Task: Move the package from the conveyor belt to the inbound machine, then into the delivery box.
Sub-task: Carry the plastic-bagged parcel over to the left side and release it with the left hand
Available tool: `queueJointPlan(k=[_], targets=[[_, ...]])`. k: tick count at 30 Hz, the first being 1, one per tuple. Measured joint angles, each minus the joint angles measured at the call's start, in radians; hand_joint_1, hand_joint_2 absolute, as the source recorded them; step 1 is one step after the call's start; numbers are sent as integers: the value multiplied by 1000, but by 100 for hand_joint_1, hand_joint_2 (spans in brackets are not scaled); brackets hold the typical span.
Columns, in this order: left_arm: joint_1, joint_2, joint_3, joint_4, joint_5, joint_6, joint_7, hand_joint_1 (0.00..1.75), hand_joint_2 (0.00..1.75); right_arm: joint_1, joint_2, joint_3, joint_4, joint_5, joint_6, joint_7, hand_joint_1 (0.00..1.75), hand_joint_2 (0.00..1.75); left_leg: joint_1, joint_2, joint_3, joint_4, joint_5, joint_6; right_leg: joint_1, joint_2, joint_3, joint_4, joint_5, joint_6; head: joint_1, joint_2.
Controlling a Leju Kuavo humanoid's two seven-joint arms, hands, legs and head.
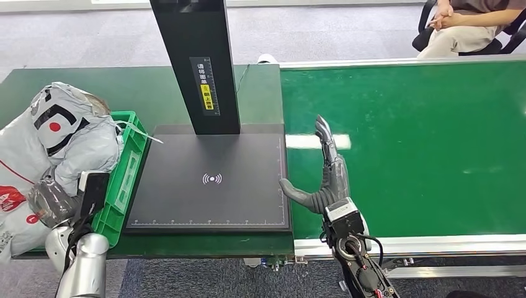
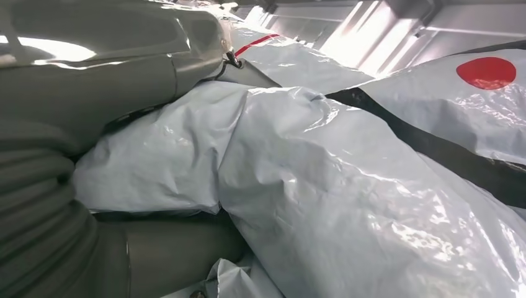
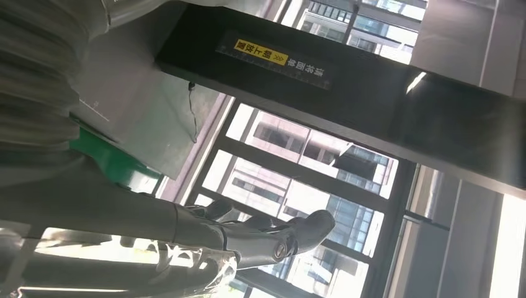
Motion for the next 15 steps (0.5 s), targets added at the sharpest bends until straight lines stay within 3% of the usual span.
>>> queueJointPlan(k=[5, 8, 10, 13, 15], targets=[[-49, 42, 1, 106, -45, 0, 50, 175, 175, -3, 10, -7, 4, 8, 15, 0, 0, 175, -1, 0, 15, -9, -6, 0, -2, -1, 15, 0, -3, -3, 0, 0], [-43, 46, 38, 98, -147, 1, 21, 175, 175, -6, 16, -10, 6, 15, 21, 0, 0, 175, -1, 1, 22, -13, -5, -2, -1, 2, 20, 0, -3, -8, 0, 0], [-30, 30, 107, 54, -198, 1, -79, 175, 175, -7, 19, -11, 7, 15, 21, 0, 0, 175, 1, 4, 24, -14, 0, -6, 1, 6, 19, 0, -1, -11, 0, 0], [-34, -21, 279, -22, -191, 2, -352, 175, 175, -7, 22, -10, 8, 12, 15, 0, 0, 175, 2, 5, 23, -13, 4, -10, 2, 8, 12, 1, 0, -12, 0, 0], [-40, -48, 380, -46, -207, 2, -439, 175, 175, -6, 23, -10, 10, 10, 9, 0, 0, 175, 2, 5, 22, -12, 4, -10, 2, 8, 8, 1, 0, -12, 0, 0]])
